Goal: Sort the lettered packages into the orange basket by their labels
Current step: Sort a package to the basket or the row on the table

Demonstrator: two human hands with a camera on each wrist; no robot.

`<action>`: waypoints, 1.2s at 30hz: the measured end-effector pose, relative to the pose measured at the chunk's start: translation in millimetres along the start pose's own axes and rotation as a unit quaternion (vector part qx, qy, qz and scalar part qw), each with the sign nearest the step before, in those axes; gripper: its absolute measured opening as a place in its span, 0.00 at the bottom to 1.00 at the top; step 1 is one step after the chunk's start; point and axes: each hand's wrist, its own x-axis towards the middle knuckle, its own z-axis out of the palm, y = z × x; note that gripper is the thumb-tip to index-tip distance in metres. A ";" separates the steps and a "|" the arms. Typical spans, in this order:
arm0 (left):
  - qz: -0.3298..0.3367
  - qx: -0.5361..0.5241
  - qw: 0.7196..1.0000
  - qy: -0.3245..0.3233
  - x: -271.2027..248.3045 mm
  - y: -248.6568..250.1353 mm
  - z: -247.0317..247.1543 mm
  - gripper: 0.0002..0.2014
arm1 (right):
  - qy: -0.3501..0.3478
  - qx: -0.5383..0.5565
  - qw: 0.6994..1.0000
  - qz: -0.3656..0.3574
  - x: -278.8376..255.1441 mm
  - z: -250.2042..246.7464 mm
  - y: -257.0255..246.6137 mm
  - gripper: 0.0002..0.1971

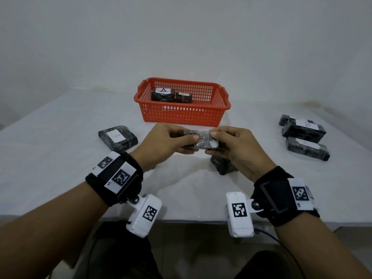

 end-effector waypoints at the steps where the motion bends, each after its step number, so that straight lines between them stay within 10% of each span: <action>1: -0.007 -0.008 1.000 -0.007 -0.4 0.0 0.3 0.10 | 0.003 -0.003 1.000 -0.004 0.2 -1.2 0.6 0.10; 27: -0.030 -0.014 0.999 -0.028 3.5 -1.3 -4.8 0.12 | -0.026 -0.044 0.997 -0.055 -3.2 -4.0 4.3 0.09; 36: 0.012 0.135 0.991 0.024 3.5 1.4 -0.7 0.09 | -0.052 -0.054 0.994 -0.084 -3.4 -11.7 -0.4 0.11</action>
